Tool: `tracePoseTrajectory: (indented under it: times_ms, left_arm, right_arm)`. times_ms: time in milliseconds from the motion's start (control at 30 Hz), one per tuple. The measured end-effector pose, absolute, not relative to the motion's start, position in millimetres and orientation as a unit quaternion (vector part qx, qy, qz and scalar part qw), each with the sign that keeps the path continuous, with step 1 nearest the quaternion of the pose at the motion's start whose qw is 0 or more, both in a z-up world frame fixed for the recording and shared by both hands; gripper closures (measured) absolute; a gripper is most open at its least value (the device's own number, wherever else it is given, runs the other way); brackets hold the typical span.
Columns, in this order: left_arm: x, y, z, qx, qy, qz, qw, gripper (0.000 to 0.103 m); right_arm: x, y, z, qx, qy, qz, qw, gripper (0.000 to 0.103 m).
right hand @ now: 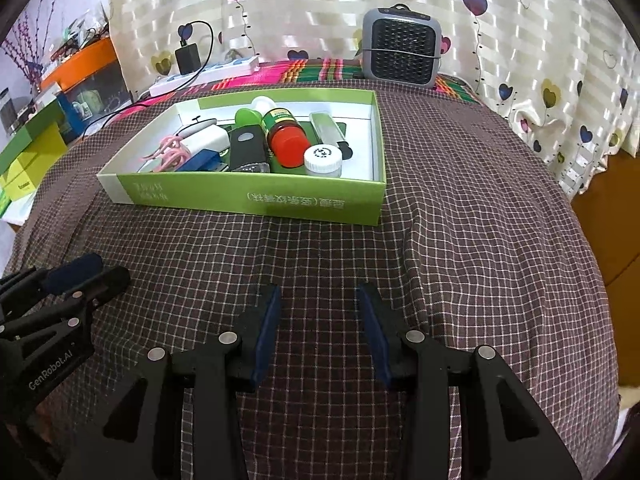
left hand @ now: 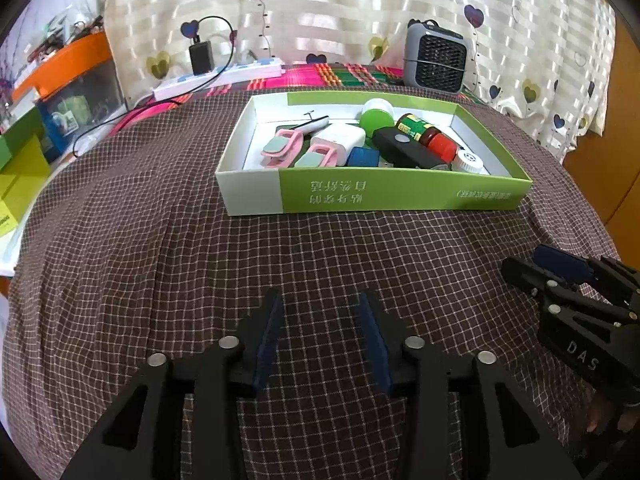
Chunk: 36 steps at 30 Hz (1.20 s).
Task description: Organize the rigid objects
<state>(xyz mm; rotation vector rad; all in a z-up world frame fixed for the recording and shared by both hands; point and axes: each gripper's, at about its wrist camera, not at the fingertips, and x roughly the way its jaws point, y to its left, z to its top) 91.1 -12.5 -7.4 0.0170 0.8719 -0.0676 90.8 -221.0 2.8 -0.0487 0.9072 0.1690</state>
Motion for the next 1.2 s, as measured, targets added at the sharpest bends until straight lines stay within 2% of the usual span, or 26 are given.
tracePoseTrajectory:
  times_ms: [33,67,100,133,433,1200]
  left_arm:
    - [91.1,-12.8,-7.5,0.008,0.421,-0.033,0.906,0.059]
    - [91.1,-14.0,-7.8,0.011,0.421,-0.033,0.907,0.058]
    - [91.3,-15.0,-7.9,0.014,0.421,-0.032,0.906,0.057]
    - [91.5,-16.1,-8.0,0.017,0.421,-0.032,0.906,0.057]
    - [92.6,-19.5,-8.9,0.023,0.422,-0.033,0.906,0.049]
    - [94.2,-20.8,-9.3,0.023,0.422,-0.032,0.906,0.047]
  right_arm:
    - [90.8,-220.6,2.4,-0.028,0.438,0.076,0.895,0.055]
    - [91.0,-221.3,2.3,-0.030,0.439,0.070,0.895,0.047]
    - [91.0,-224.2,1.7,-0.027,0.441,0.064,0.895,0.042]
    - [91.6,-226.7,1.3,-0.020,0.442,0.065,0.894,0.042]
    - [91.4,-227.7,1.4,-0.022,0.442,0.065,0.894,0.041]
    - [91.4,-225.2,1.5,-0.022,0.443,0.066,0.894,0.040]
